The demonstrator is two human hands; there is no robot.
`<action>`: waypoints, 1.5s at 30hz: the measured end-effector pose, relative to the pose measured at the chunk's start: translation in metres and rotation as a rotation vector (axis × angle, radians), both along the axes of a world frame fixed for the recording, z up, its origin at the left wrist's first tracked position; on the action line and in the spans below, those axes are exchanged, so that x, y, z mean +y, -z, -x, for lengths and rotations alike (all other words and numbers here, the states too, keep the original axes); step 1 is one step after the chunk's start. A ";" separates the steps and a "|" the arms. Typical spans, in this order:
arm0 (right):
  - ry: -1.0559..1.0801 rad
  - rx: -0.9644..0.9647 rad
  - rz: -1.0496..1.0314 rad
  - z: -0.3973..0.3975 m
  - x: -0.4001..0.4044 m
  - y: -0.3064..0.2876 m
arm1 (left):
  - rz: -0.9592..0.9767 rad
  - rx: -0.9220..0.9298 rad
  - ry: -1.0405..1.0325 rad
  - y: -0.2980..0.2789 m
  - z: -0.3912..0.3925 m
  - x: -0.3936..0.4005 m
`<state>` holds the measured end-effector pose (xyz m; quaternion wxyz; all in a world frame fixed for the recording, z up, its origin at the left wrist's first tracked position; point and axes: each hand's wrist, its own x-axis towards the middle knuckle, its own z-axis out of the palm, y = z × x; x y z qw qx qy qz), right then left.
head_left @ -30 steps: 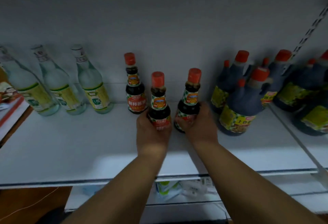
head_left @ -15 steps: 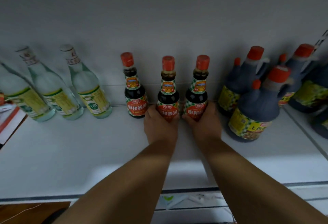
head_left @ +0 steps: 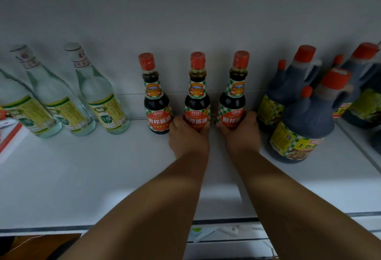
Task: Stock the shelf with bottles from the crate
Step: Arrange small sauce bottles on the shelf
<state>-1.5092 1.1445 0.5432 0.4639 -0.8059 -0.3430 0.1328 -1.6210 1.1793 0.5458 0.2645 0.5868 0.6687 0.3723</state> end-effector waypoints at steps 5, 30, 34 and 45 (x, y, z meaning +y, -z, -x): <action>0.010 -0.026 -0.009 0.000 0.002 0.002 | 0.013 0.098 -0.016 0.001 -0.005 0.002; 0.082 -0.031 -0.007 0.002 0.002 0.004 | -0.016 0.155 -0.036 0.011 -0.008 0.004; 0.093 -0.016 -0.017 0.003 0.001 0.004 | -0.013 0.152 -0.033 0.013 -0.006 0.005; 0.068 -0.009 -0.008 0.003 0.000 0.002 | -0.019 0.181 -0.020 0.014 -0.007 0.006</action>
